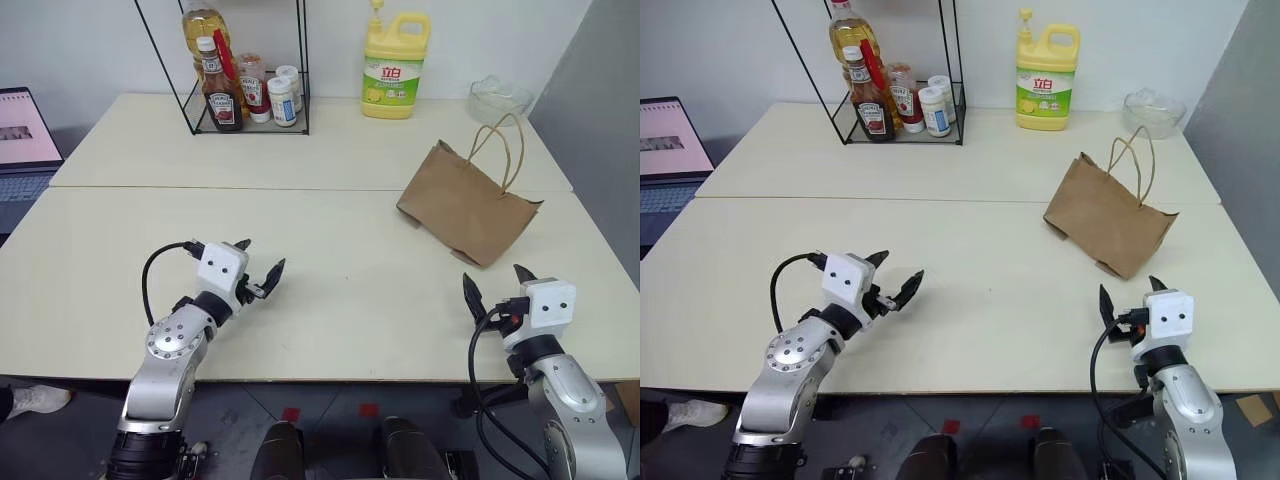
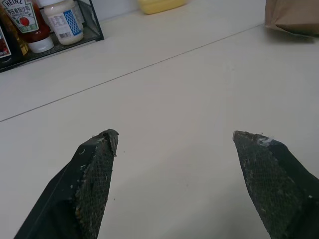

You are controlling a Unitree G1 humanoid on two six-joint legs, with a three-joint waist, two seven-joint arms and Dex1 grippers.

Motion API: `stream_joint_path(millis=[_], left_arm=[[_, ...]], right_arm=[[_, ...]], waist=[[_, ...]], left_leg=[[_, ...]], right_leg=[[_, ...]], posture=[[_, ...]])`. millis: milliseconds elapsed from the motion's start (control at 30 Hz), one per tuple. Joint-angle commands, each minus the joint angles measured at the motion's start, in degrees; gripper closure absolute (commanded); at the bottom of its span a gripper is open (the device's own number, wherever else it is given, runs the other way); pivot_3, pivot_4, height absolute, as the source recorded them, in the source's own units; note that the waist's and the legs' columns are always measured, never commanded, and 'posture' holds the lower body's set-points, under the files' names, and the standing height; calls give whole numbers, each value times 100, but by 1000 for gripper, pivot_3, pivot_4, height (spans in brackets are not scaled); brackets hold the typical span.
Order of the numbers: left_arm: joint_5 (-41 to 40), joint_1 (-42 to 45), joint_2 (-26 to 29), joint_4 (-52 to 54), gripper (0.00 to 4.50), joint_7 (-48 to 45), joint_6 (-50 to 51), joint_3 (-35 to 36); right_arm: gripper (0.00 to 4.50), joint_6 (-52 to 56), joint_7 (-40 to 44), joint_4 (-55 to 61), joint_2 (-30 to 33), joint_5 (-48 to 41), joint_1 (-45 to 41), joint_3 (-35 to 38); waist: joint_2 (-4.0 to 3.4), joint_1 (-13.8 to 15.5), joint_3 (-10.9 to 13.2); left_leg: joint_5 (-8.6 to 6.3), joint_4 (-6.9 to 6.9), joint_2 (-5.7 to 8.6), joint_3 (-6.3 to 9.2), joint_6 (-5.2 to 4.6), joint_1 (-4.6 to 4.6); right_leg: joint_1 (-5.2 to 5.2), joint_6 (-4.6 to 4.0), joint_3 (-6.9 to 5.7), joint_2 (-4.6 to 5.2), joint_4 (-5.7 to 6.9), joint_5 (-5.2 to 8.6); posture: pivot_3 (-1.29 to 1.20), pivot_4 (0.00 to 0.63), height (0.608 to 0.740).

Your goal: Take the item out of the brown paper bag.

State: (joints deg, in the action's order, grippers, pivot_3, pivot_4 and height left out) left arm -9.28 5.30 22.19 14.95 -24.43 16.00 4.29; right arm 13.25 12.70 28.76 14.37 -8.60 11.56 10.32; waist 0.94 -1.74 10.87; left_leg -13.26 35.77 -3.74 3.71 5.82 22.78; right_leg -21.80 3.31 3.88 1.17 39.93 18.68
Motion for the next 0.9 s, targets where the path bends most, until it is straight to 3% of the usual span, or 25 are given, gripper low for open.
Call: stream_joint_path(millis=[33, 500, 700, 900], left_arm=[[-156, 47, -45, 181, 575, -12, -82, 87], [-84, 17, -8, 288, 575, 95, 42, 53], [-207, 248, 257, 461, 575, -120, 409, 110], [-1005, 735, 598, 502, 575, -732, 944, 350]], right_arm=[[0, -124, 56, 84, 22, -89, -60, 48], [0, -128, 162, 36, 35, -56, -107, -4], [0, -129, 310, 137, 118, -82, 17, 4], [0, 99, 459, 754, 474, -69, -75, 101]], waist=[[0, 0, 0], [0, 0, 0], [0, -3, 0], [0, -4, 0]], left_leg=[[0, 0, 0, 0, 0, 0], [0, 0, 0, 0, 0, 0], [0, 0, 0, 2, 0, 0], [0, 2, 0, 2, 0, 1]], right_leg=[[0, 0, 0, 0, 0, 0], [1, 0, 0, 0, 0, 0], [1, 0, -2, 0, 0, 0], [1, 0, -3, 0, 0, 0]], posture=[[0, 150, 740], [0, 150, 740], [0, 150, 740], [0, 150, 740]])
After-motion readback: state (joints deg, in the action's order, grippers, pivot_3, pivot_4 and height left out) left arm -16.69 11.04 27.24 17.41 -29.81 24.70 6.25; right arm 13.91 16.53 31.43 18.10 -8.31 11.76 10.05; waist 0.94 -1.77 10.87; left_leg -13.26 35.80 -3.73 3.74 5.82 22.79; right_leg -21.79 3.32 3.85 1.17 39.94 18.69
